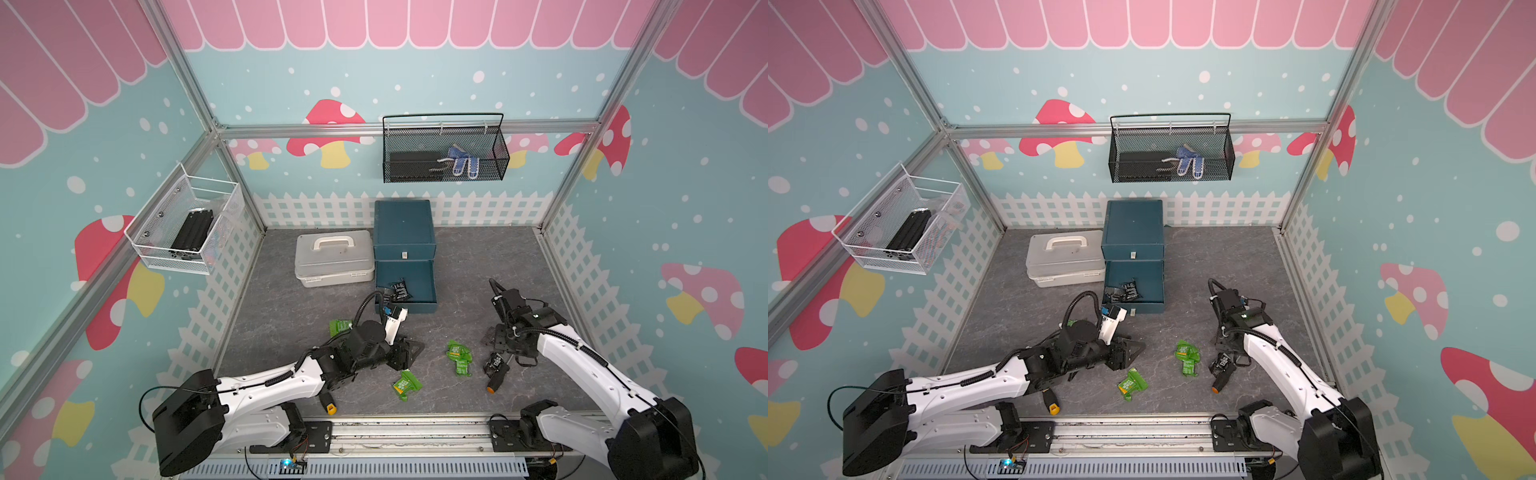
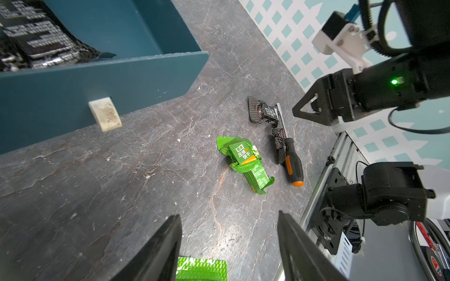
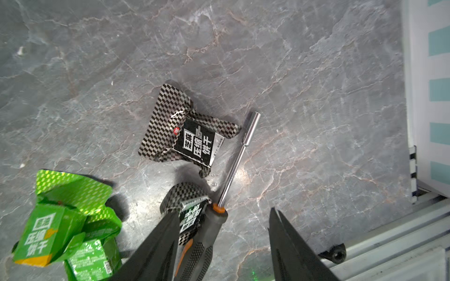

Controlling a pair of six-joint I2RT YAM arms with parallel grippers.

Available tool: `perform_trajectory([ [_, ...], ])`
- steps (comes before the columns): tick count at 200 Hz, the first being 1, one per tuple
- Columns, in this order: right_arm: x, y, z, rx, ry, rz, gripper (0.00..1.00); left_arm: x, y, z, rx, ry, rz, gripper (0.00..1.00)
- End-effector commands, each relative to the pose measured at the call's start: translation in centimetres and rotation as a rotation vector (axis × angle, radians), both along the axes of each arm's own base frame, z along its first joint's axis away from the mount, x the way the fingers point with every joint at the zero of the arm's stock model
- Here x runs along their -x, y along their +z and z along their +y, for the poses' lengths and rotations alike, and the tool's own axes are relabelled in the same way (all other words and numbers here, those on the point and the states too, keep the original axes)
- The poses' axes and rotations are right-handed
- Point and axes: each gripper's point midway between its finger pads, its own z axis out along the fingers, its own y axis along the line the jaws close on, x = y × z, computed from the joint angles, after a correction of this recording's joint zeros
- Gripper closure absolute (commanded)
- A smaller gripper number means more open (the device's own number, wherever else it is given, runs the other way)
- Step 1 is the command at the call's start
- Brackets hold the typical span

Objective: Place the cookies into the drawer by color
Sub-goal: Pick up the cookie at the center of the board.

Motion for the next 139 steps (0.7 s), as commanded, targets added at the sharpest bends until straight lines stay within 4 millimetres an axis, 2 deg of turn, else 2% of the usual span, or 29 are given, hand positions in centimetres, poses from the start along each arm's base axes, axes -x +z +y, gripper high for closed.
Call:
perform_trajectory([
  [1, -1.6, -1.1, 1.9, -0.094, 0.057, -0.018, 0.38, -0.3, 0.7, -0.6, 0.006, -0.019, -0.041, 0.35],
  [34, -2.0, -3.1, 2.2, -0.108, 0.039, 0.055, 0.35, -0.9, -0.1, 0.2, -0.050, 0.018, -0.054, 0.35],
  [89, -1.5, -6.2, 0.8, -0.048, 0.002, 0.166, 0.34, -0.7, 0.1, 0.3, -0.037, 0.018, -0.054, 0.35],
  [117, -2.6, -7.2, 1.9, -0.093, 0.043, 0.162, 0.35, -0.8, 0.2, 0.4, -0.034, 0.023, -0.058, 0.35],
  [139, -3.6, -7.3, 3.2, -0.149, 0.061, 0.146, 0.41, -0.8, 0.1, 0.3, -0.038, 0.024, -0.056, 0.35],
])
